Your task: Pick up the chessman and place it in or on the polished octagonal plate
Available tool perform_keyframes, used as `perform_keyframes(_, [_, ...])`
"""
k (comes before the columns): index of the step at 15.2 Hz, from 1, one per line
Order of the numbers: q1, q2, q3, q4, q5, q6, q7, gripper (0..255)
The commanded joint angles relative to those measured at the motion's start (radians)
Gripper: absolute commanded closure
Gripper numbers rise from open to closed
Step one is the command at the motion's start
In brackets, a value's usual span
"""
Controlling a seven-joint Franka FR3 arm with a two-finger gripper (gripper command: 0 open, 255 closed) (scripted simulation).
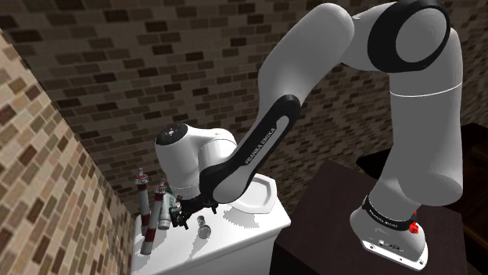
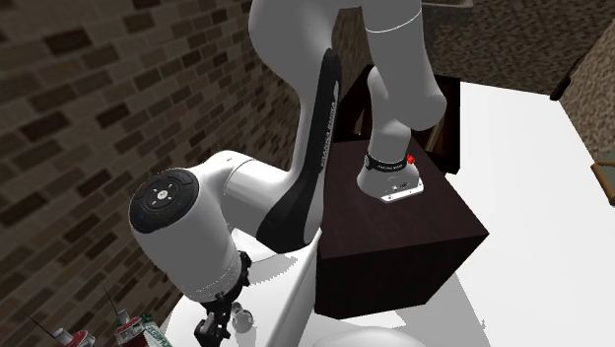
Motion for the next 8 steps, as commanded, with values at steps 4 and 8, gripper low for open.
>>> perform_keyframes(4, [0.021,0.048,-0.026,-0.002,-0.039,0.043,0.028,0])
perform_keyframes(8, [0.021,0.048,-0.026,-0.002,-0.039,0.043,0.028,0])
